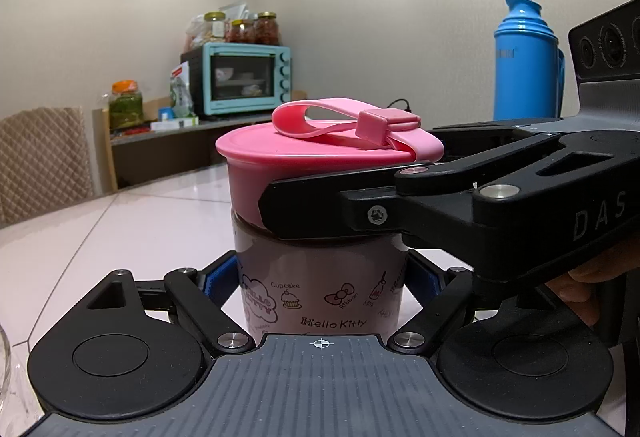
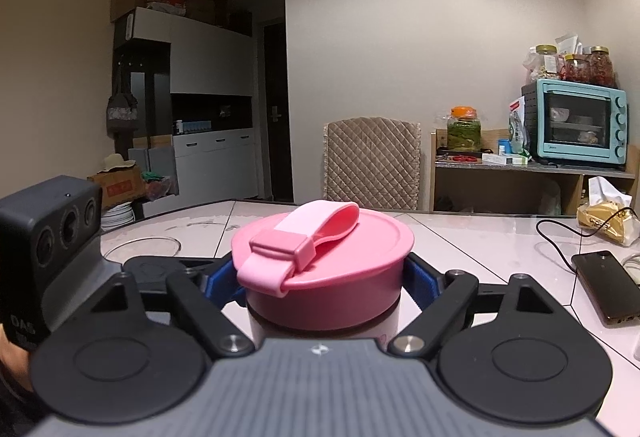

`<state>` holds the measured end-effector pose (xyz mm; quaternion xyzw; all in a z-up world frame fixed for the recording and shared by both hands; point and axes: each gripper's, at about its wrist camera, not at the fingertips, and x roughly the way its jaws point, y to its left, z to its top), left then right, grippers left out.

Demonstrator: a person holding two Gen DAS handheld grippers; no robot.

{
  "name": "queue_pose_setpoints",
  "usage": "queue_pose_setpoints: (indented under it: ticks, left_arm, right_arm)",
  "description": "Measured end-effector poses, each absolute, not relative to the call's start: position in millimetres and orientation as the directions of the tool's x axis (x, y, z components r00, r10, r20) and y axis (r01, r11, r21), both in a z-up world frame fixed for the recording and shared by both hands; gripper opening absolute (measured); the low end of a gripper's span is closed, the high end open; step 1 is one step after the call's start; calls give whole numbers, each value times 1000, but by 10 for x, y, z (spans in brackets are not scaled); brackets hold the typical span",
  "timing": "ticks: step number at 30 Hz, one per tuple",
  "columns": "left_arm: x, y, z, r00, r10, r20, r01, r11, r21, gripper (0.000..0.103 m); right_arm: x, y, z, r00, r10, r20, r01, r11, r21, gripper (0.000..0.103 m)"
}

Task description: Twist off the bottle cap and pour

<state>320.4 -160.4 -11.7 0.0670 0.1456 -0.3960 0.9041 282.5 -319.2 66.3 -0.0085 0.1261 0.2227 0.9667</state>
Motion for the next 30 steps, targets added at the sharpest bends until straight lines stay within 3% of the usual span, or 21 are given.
queue_pose_setpoints:
  ticks: [17, 30]
  left_arm:
    - [3185, -1616, -124, 644, -696, -317, 735, 678, 5, 89]
    - [3185, -1625, -120, 644, -697, -316, 735, 678, 4, 89]
  right_arm:
    - [3216, -3659, 736, 603, 751, -269, -769, 637, 55, 86]
    - [3138, -3604, 848, 624, 726, -289, -754, 657, 25, 88]
